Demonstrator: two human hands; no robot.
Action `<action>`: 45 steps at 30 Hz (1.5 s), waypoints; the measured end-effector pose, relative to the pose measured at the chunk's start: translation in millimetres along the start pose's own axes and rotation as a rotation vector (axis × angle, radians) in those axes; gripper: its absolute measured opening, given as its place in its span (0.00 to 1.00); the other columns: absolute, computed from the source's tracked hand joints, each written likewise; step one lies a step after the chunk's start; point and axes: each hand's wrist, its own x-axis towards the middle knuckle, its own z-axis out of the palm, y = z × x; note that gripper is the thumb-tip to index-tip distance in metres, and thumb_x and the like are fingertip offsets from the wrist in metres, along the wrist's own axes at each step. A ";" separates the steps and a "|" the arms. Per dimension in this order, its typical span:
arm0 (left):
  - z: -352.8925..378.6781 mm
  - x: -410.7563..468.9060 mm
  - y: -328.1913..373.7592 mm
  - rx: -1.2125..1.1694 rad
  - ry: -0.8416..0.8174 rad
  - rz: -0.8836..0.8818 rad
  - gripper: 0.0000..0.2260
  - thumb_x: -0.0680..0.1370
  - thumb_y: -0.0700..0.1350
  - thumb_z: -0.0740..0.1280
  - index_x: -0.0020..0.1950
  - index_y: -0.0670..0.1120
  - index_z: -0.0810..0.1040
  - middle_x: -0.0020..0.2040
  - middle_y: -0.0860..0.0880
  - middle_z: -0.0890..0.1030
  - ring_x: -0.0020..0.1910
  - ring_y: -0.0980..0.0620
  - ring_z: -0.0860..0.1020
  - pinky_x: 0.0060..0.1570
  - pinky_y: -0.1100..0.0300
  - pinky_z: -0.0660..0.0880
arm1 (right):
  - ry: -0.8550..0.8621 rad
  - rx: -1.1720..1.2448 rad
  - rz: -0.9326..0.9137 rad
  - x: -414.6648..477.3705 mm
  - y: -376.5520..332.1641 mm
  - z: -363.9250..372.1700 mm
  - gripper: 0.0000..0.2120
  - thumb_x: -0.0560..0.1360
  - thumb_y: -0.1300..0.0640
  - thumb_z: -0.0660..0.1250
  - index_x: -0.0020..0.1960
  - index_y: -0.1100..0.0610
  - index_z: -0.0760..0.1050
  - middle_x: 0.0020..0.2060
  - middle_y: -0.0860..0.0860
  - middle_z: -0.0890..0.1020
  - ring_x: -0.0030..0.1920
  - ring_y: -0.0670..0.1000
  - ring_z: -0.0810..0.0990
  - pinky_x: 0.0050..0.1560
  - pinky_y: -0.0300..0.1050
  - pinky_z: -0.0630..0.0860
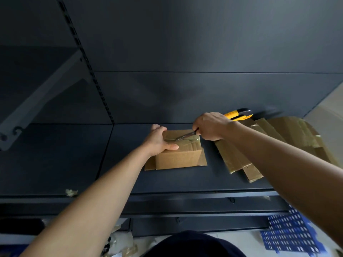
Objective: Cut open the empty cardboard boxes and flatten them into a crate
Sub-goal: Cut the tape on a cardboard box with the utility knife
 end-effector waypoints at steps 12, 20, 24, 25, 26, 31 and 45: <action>12.9 -6.7 -15.9 0.094 -0.122 0.037 0.50 0.63 0.51 0.79 0.75 0.53 0.51 0.74 0.56 0.50 0.73 0.48 0.57 0.67 0.49 0.65 | 0.005 -0.160 0.015 3.3 -18.8 2.1 0.18 0.73 0.63 0.58 0.57 0.50 0.77 0.49 0.50 0.80 0.47 0.55 0.79 0.37 0.44 0.69; 9.1 -6.0 -14.2 0.144 -0.131 0.053 0.48 0.63 0.52 0.79 0.74 0.52 0.53 0.71 0.55 0.54 0.70 0.48 0.60 0.63 0.53 0.66 | -0.113 -0.284 0.030 4.2 -30.2 -6.6 0.17 0.75 0.62 0.60 0.62 0.52 0.75 0.54 0.50 0.79 0.50 0.54 0.79 0.41 0.45 0.74; 8.6 -7.5 -9.6 0.149 -0.145 0.047 0.48 0.62 0.52 0.79 0.74 0.53 0.53 0.71 0.55 0.55 0.70 0.49 0.61 0.62 0.54 0.66 | -0.106 -0.423 0.024 5.3 -40.9 -5.6 0.11 0.77 0.60 0.61 0.58 0.53 0.75 0.51 0.50 0.79 0.49 0.54 0.79 0.38 0.45 0.69; 9.1 -7.3 -7.9 0.167 -0.151 0.050 0.48 0.62 0.53 0.79 0.74 0.52 0.53 0.71 0.54 0.55 0.70 0.49 0.61 0.62 0.54 0.67 | -0.120 -0.452 0.008 4.9 -43.8 -0.6 0.11 0.77 0.59 0.61 0.58 0.53 0.76 0.51 0.50 0.80 0.50 0.53 0.79 0.39 0.45 0.68; 9.4 -7.2 -6.5 0.193 -0.161 0.056 0.48 0.62 0.53 0.79 0.74 0.52 0.54 0.71 0.54 0.55 0.70 0.48 0.61 0.62 0.53 0.67 | -0.137 -0.455 -0.002 4.3 -46.1 6.6 0.11 0.77 0.59 0.61 0.58 0.53 0.76 0.51 0.50 0.80 0.51 0.53 0.80 0.39 0.45 0.68; 7.1 -4.8 -4.8 0.312 -0.202 0.058 0.47 0.65 0.51 0.77 0.75 0.55 0.51 0.73 0.56 0.52 0.72 0.47 0.58 0.66 0.50 0.66 | -0.105 -0.271 0.091 -6.9 -22.1 12.6 0.14 0.76 0.62 0.60 0.60 0.52 0.76 0.54 0.51 0.80 0.52 0.55 0.80 0.39 0.44 0.70; -15.9 6.7 17.6 0.672 -0.214 0.057 0.47 0.68 0.28 0.66 0.74 0.64 0.51 0.75 0.58 0.44 0.75 0.45 0.46 0.69 0.45 0.61 | -0.296 -0.225 0.214 -47.9 63.4 16.6 0.17 0.76 0.58 0.58 0.62 0.48 0.76 0.57 0.50 0.79 0.58 0.55 0.77 0.52 0.46 0.76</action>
